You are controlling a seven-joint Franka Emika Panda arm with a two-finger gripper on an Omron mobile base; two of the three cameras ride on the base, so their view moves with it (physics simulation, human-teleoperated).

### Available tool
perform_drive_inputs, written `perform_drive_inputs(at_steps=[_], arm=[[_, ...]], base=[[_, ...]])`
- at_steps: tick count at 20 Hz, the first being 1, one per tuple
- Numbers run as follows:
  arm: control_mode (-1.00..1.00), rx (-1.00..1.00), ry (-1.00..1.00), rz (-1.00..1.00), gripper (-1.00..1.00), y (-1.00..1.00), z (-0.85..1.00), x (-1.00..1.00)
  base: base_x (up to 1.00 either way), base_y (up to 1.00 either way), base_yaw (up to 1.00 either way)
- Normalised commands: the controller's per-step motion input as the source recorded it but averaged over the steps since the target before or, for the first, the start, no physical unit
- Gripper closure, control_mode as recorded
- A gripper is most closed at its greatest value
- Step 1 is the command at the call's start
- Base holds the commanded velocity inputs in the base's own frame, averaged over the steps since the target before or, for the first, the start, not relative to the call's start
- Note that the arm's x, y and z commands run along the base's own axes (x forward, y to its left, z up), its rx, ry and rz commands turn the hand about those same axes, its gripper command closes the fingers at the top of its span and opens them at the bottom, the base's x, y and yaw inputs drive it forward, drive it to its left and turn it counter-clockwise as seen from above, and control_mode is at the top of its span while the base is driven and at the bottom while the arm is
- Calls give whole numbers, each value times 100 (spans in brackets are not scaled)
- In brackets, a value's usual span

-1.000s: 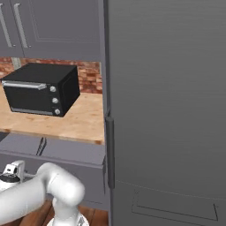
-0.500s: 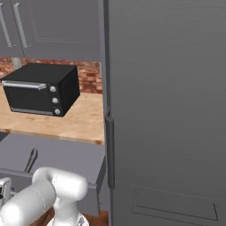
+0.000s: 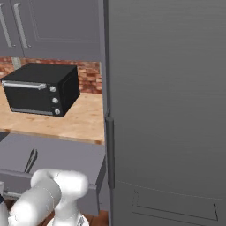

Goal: Take the tongs from the drawer on the left and place them on the dining counter next to the tray containing the hot dog.

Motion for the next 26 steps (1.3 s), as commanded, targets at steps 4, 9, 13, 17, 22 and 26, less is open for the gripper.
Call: perform_drive_inputs(at_steps=[4, 9, 13, 17, 22, 26], arm=[[-100, 0, 0, -10, -100, 0, 85, -92], [-100, 1, 0, -28, -100, 0, 100, -8], [-100, 10, 3, -44, -100, 0, 100, 0], [-100, 19, 15, -55, -100, 0, 100, 0], [-100, 24, 19, -57, -100, 0, 100, 0], [-100, 22, 14, -46, -100, 9, 100, 29]], base=[[0, 0, 0], [0, 0, 0], [0, 0, 0], [0, 0, 0], [0, 0, 0], [0, 0, 0]])
